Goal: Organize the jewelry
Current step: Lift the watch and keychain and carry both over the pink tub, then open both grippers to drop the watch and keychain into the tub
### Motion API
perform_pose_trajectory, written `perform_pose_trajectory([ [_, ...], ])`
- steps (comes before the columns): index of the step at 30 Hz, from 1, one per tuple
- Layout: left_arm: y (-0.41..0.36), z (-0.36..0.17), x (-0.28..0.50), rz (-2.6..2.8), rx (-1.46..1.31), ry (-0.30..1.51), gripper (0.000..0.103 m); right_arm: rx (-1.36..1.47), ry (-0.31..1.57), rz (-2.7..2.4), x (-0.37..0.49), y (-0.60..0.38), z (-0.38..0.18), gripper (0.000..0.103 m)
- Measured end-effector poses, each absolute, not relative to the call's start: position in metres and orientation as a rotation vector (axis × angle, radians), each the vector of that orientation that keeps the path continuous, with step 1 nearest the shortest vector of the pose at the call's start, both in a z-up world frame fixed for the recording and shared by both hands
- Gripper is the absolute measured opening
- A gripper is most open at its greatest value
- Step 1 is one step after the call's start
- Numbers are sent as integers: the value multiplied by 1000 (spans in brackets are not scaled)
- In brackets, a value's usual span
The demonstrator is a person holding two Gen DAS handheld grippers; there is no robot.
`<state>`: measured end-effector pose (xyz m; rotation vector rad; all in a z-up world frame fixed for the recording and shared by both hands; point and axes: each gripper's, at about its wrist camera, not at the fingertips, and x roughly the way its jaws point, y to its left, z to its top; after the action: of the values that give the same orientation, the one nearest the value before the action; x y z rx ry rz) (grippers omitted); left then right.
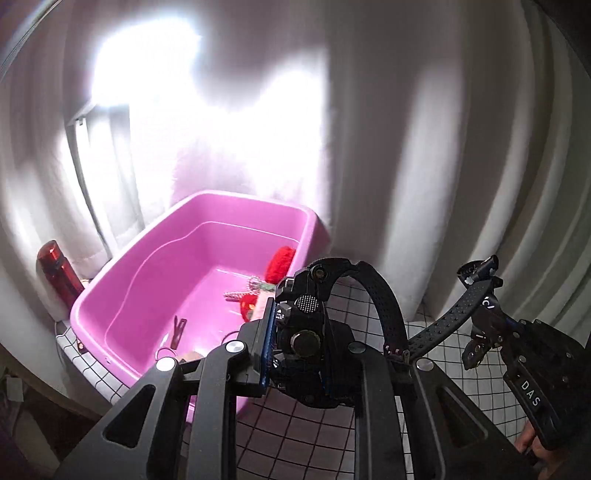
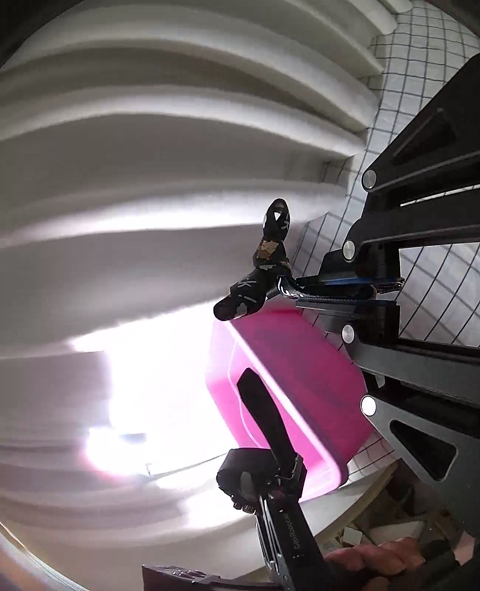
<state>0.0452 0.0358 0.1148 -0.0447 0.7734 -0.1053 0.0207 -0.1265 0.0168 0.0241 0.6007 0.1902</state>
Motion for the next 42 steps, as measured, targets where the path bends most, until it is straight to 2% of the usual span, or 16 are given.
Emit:
perform_pose_trajectory([
  [7,110,107,72,89,-46,771,20,-18,577,348,74,-56,37,6],
  [12,151,92,86,180,-65,809,20,-41,624,415,114,-16,31,6],
  [28,187,29,131,263,-65,946,21,-116,844,422,199,52,-18,6],
  [30,187,27,132,270,-60,944,28,-122,859,403,206,56,-22,14],
  [32,188,22,135,266,-66,974,31,-133,854,382,207,57,-21,39],
  [33,187,20,135,274,-59,977,38,-142,840,371,206,58,-20,45],
  [34,187,21,133,283,-50,963,48,-151,826,363,203,58,-18,51],
  [35,187,25,130,294,-46,938,75,-159,816,361,201,58,-16,52],
  [36,187,31,126,305,-48,902,89,-169,812,356,201,58,-15,52],
  [38,187,41,121,305,-51,850,89,-182,806,347,199,58,-14,52],
  [42,184,46,122,324,-12,866,94,-145,801,337,194,53,-11,52],
])
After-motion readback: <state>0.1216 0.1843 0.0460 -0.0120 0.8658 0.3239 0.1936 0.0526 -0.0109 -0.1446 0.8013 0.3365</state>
